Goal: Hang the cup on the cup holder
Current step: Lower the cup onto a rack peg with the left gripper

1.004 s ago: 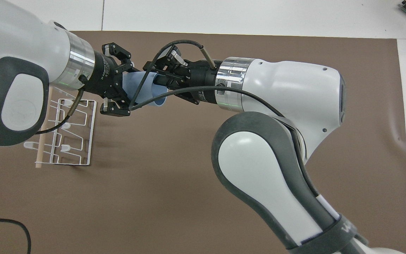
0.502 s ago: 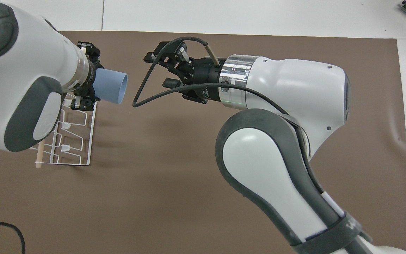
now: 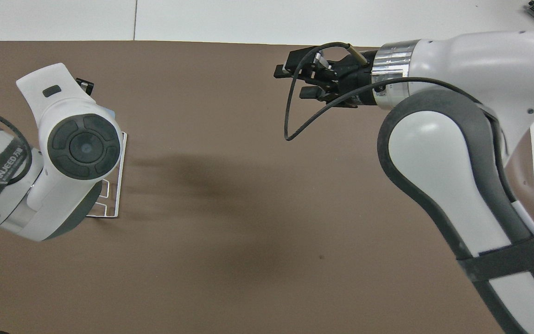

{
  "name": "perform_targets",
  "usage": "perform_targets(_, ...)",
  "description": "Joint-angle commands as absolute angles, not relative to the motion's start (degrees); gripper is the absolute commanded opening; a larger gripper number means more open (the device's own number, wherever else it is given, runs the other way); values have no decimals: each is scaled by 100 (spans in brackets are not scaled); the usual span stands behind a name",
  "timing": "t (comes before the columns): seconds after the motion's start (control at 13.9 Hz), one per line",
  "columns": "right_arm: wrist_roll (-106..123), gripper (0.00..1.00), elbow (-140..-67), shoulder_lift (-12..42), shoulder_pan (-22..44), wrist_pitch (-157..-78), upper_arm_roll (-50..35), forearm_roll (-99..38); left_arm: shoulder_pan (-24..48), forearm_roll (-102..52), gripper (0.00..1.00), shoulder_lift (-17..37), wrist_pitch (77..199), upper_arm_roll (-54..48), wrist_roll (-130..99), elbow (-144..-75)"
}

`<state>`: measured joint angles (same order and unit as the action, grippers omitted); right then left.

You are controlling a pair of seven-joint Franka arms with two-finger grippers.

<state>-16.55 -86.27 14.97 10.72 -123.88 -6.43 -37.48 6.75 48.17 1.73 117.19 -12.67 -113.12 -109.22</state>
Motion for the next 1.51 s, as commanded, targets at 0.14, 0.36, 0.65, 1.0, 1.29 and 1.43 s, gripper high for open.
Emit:
perform_targets(0.14, -1547, 76, -8271, 1450, 888, -11446, -677, -1420, 423, 6318, 0, -26, 11953, -1266, -12137, -11662)
perform_targets(0.36, -1538, 76, -8095, 1337, 792, -10795, -659, -503, 404, 6556, 0, -61, 12049, -1257, -12164, -11908)
perform_targets(0.65, -1293, 76, -8077, 1073, 528, -9926, -650, -176, 404, 6583, 0, -176, 12278, -1257, -12155, -12252)
perform_targets(1.0, -678, 77, -7567, 845, 194, -8746, -650, 183, 360, 6583, 89, -158, 12313, -1266, -12094, -12199)
perform_targets(1.29, -633, 90, -7611, 782, 27, -8438, -650, 220, 387, 6574, 100, -114, 12305, -1266, -12033, -12085)
perform_targets(1.43, -485, 98, -7629, 774, -218, -8289, -659, 211, 395, 6566, 100, -71, 12244, -1274, -11709, -11910)
